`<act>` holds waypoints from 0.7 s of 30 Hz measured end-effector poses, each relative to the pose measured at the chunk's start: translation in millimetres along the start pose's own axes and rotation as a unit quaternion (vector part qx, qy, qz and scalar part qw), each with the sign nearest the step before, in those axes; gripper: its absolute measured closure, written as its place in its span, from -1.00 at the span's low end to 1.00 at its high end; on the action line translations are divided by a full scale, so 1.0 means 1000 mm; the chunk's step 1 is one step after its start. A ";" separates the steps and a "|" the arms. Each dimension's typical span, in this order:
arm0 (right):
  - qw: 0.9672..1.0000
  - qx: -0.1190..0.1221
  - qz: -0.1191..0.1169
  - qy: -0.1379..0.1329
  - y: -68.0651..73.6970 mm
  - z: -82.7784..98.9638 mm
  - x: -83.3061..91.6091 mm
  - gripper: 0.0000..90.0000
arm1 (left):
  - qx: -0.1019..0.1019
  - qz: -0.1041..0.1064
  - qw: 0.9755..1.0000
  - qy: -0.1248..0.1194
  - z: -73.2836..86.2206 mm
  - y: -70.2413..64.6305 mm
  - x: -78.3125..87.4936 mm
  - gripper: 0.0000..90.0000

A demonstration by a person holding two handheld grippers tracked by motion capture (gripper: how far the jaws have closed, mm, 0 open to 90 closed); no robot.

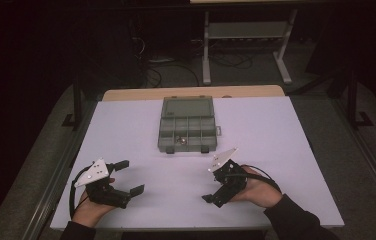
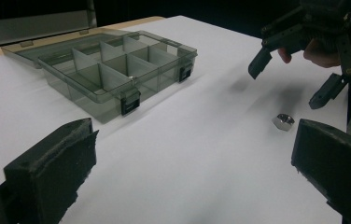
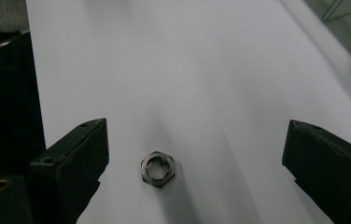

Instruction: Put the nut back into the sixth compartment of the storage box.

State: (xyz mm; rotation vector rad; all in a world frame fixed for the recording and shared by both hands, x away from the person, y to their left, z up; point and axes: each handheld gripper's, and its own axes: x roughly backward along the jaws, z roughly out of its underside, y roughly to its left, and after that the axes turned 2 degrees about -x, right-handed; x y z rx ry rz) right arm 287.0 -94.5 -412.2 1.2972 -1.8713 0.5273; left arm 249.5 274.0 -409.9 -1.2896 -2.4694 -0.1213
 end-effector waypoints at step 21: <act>0.998 0.039 -0.029 0.040 0.008 0.007 -0.011 0.21 | 0.001 0.002 1.000 0.000 0.000 0.000 -0.001 -1.00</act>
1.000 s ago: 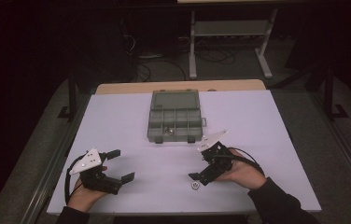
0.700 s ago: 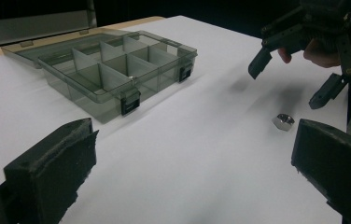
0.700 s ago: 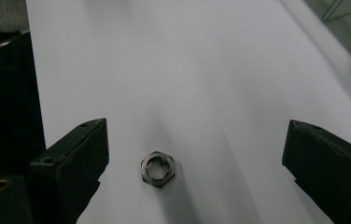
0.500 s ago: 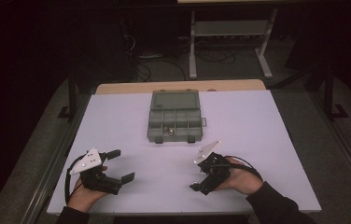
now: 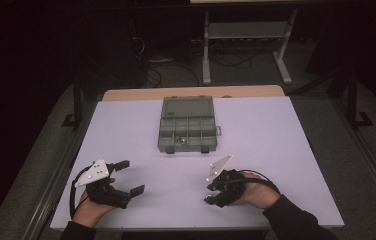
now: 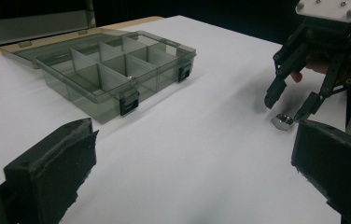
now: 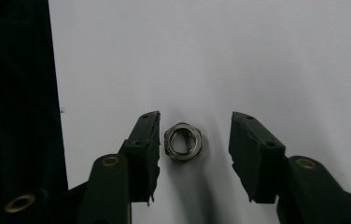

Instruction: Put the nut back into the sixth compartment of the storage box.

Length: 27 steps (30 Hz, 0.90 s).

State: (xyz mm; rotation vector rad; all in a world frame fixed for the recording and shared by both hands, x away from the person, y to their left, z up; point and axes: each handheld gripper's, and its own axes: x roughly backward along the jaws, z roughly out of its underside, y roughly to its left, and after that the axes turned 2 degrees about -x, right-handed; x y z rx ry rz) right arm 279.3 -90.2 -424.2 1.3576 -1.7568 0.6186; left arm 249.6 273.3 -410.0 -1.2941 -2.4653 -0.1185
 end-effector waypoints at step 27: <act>1.000 0.015 0.000 0.016 0.001 -0.007 -0.006 0.54 | -0.003 -0.001 1.000 0.002 0.000 0.001 0.000 -1.00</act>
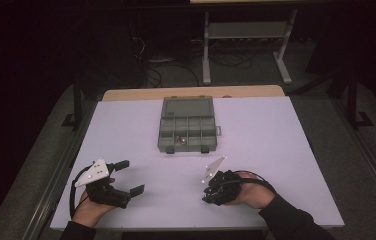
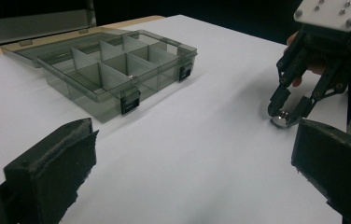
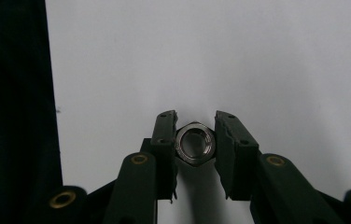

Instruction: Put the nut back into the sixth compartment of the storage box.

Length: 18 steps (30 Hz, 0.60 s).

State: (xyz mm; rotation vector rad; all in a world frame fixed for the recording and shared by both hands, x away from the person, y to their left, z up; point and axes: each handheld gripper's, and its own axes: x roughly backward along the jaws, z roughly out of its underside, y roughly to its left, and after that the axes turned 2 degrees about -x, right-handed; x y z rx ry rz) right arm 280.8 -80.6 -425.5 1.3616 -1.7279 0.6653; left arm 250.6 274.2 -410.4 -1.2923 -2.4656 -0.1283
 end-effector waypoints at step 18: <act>0.999 -0.021 0.018 -0.036 -0.015 -0.026 0.022 0.54 | 0.004 0.000 1.000 -0.002 0.000 0.000 0.000 -1.00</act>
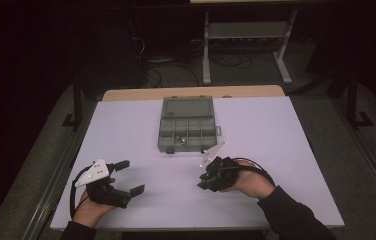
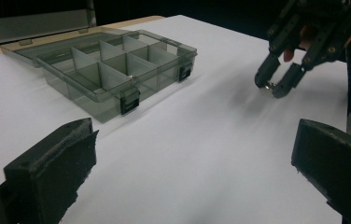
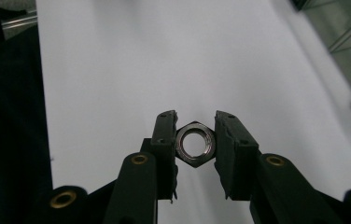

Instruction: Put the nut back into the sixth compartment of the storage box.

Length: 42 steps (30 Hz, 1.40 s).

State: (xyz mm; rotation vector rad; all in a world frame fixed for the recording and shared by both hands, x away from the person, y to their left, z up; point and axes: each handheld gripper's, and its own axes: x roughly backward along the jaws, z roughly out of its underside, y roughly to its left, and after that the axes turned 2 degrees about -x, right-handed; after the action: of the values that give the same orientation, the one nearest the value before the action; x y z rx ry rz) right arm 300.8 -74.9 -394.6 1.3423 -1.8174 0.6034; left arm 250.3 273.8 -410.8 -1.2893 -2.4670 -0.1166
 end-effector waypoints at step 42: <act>0.993 -0.079 0.076 -0.042 -0.090 -0.087 -0.014 0.54 | 0.005 -0.001 1.000 -0.004 0.001 0.001 0.001 -1.00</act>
State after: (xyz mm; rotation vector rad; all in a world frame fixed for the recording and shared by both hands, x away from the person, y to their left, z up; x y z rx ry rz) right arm 414.7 -31.2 -361.3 1.1471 -2.0055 0.4773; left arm 250.5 275.0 -411.4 -1.2848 -2.4733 -0.0997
